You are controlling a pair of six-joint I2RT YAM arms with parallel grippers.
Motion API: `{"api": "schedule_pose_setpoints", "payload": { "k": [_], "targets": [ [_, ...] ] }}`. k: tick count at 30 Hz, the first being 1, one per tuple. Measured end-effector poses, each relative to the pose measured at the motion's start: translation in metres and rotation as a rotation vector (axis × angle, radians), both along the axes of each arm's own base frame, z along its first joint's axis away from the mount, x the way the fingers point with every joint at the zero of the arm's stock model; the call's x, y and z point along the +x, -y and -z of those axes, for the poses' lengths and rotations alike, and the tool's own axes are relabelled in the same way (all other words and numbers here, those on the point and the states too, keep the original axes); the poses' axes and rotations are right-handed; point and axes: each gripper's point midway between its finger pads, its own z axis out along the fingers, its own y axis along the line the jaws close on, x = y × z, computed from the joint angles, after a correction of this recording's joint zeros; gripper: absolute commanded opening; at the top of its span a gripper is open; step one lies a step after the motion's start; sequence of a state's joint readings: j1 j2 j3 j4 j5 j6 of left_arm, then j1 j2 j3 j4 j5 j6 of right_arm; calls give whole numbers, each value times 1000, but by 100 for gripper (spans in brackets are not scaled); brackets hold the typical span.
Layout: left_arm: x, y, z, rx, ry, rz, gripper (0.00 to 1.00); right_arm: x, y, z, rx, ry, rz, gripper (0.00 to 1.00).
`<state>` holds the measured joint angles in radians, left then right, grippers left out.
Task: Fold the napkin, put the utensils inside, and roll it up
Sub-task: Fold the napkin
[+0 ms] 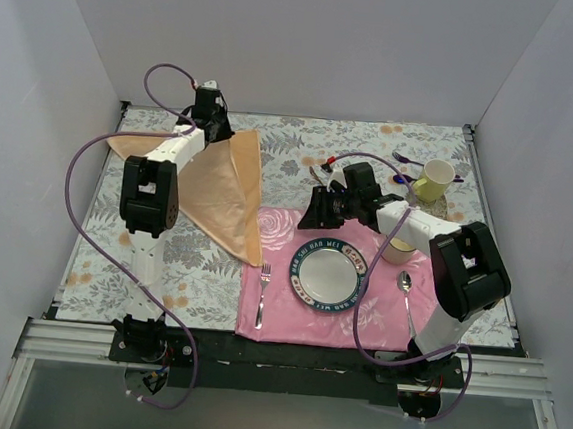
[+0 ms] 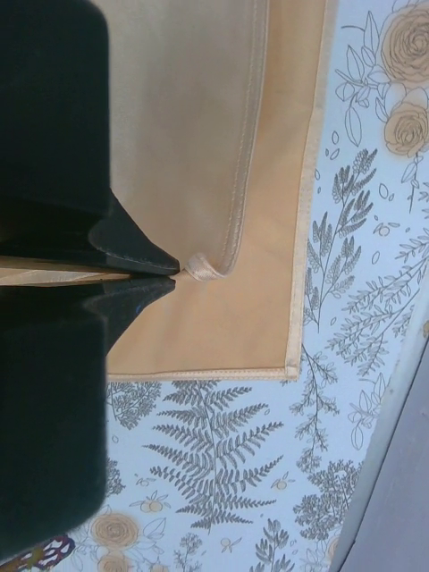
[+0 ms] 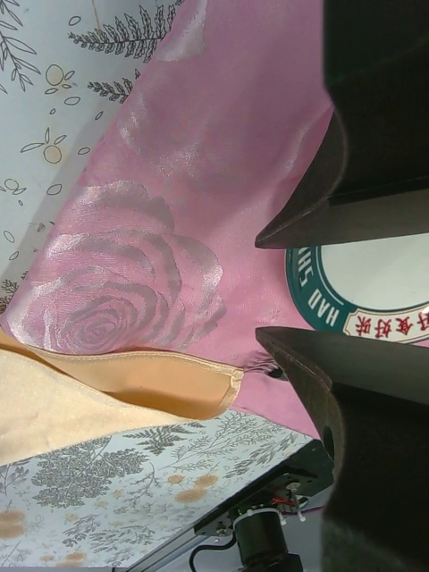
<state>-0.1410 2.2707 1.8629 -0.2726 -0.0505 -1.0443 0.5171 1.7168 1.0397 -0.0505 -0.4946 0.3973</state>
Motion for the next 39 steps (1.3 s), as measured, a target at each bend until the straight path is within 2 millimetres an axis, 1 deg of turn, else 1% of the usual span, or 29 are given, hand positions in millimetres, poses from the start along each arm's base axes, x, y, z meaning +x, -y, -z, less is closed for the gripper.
{"api": "schedule_pose_setpoints", "payload": {
  "k": [2,8,13,17,19,23,26,30,39],
  "targets": [
    [1,4,-4,-7,6,12,0,0,0,0,-1,0,1,48],
    [9,15,-24,-28,54,36,0,1,0,3,-3,-11,5,48],
    [17,20,-31,-48,78,49,0,1,-1,4,-3,-16,8,48],
    [25,26,-21,-58,76,63,0,1,-1,5,-4,-19,8,48],
    [26,28,-11,-59,60,68,0,1,-1,6,-6,-22,9,48],
    [30,33,1,-63,46,81,0,2,-1,7,-6,-25,10,48],
    [29,35,9,-63,29,86,0,2,-1,6,-6,-25,10,48],
    [28,37,9,-64,25,88,0,2,-1,6,-5,-24,10,48],
    [33,39,-3,-81,51,88,0,2,-1,9,-8,-31,11,47]
  ]
}}
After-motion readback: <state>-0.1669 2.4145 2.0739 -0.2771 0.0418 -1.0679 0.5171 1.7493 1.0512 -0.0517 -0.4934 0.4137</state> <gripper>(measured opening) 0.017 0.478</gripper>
